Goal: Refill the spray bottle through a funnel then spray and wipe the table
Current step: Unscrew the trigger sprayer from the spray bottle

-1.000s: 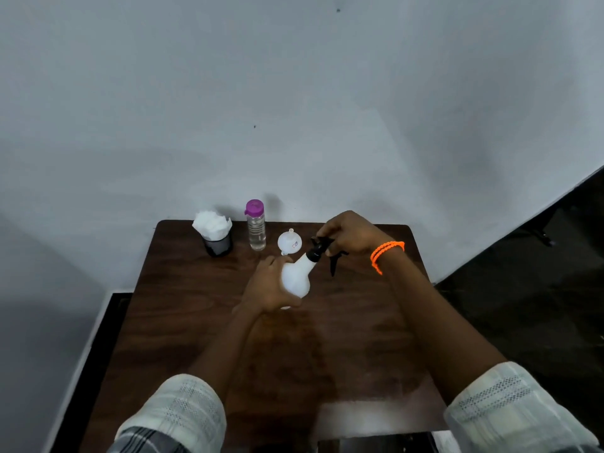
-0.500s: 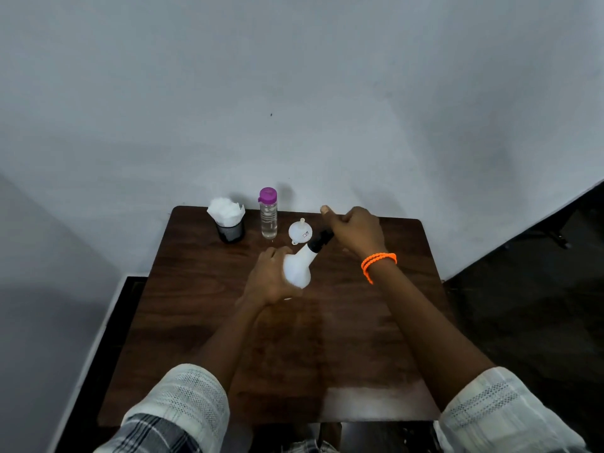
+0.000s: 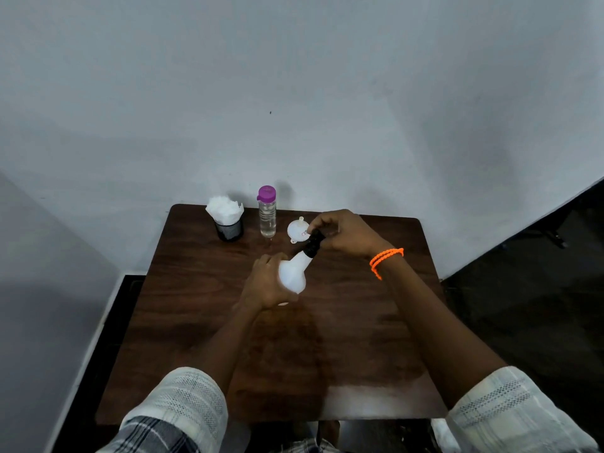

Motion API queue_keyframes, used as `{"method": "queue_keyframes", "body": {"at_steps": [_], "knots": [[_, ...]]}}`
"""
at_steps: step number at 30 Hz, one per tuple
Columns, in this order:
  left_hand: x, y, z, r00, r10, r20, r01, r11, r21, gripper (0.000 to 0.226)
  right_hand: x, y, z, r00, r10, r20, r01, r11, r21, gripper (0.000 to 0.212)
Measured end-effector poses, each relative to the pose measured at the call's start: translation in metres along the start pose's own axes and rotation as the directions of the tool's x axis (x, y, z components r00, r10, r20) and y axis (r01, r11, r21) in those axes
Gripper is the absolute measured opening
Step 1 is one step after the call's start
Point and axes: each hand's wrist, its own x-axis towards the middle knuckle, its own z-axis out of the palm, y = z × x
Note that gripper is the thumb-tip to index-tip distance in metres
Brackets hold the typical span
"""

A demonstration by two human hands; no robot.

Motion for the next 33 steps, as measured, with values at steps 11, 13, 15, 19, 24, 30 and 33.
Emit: {"method": "queue_keyframes", "body": {"at_steps": [11,13,15,19,24,30,33], "knots": [[0.008,0.006,-0.002,0.995,-0.043,-0.090,0.038,0.997,-0.063,0.099,-0.008,0.016,0.015,0.945,0.054,-0.323,0.004,0.984,0.176,0.048],[0.008,0.005,-0.001,0.994,-0.035,-0.100,0.025,0.994,-0.102,0.097,-0.006,0.019,0.012,0.941,0.097,-0.323,-0.033,0.980,0.197,0.054],[0.009,0.004,0.000,0.994,-0.021,-0.104,0.006,0.991,-0.136,0.095,-0.004,0.022,0.008,0.944,0.120,-0.308,-0.055,0.976,0.211,0.048],[0.008,0.004,0.002,0.997,0.032,-0.073,-0.043,0.987,-0.154,0.087,0.000,0.024,0.005,0.936,0.147,-0.318,-0.061,0.962,0.265,0.039],[0.008,0.008,0.007,0.997,-0.013,-0.079,0.002,0.991,-0.135,0.090,0.000,0.025,0.017,0.847,0.300,-0.438,-0.183,0.939,0.290,0.058],[0.011,0.024,0.013,0.995,-0.062,-0.076,0.058,0.996,-0.062,0.097,-0.011,0.023,0.068,0.731,0.423,-0.536,-0.202,0.884,0.422,0.039],[0.013,0.033,0.019,0.998,-0.018,-0.052,0.016,0.999,-0.043,0.098,-0.013,0.019,0.084,0.681,0.424,-0.597,-0.150,0.878,0.454,0.042]]}}
